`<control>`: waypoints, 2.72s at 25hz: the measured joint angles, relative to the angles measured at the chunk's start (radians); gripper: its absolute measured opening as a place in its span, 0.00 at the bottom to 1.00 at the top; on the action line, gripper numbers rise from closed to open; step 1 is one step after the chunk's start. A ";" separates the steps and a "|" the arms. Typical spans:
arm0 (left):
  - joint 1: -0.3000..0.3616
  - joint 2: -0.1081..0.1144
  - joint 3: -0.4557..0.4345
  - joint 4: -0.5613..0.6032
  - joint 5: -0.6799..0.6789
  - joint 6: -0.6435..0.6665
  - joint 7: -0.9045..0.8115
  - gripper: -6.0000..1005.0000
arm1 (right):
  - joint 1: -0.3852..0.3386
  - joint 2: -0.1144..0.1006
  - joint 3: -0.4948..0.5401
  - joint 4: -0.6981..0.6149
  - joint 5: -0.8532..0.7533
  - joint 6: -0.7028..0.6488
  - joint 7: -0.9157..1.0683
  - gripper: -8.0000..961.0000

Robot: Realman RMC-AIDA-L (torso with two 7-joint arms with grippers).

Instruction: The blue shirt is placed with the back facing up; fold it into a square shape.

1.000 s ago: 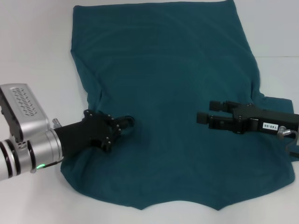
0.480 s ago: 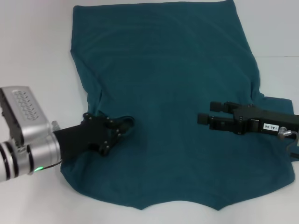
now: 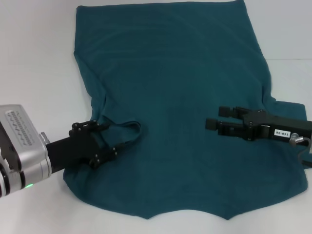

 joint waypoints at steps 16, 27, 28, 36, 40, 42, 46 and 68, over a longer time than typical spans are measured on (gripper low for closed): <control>0.004 0.000 0.015 -0.036 0.004 -0.049 0.104 0.74 | -0.003 0.002 0.009 0.002 0.000 0.000 0.000 0.90; -0.011 0.000 0.029 -0.048 -0.011 -0.081 0.128 0.74 | -0.003 0.002 0.015 0.001 0.000 0.000 0.000 0.90; -0.012 0.000 0.029 -0.048 -0.017 -0.082 0.128 0.74 | -0.003 0.002 0.015 0.001 0.000 0.000 0.000 0.90; -0.016 0.000 0.064 -0.046 -0.046 -0.134 0.130 0.67 | -0.003 0.000 0.017 0.001 0.002 0.001 0.000 0.90; -0.018 0.000 0.068 -0.045 -0.049 -0.148 0.130 0.53 | -0.005 -0.001 0.017 0.001 0.008 0.001 -0.001 0.90; -0.019 0.000 0.069 -0.045 -0.049 -0.148 0.130 0.45 | -0.006 -0.001 0.017 0.001 0.009 0.002 -0.001 0.90; -0.024 0.000 0.070 -0.045 -0.049 -0.148 0.130 0.26 | -0.006 -0.001 0.017 0.001 0.009 0.003 -0.001 0.90; -0.026 0.000 0.237 0.059 -0.052 -0.074 -0.101 0.01 | -0.009 -0.001 0.017 0.001 0.009 0.006 -0.003 0.89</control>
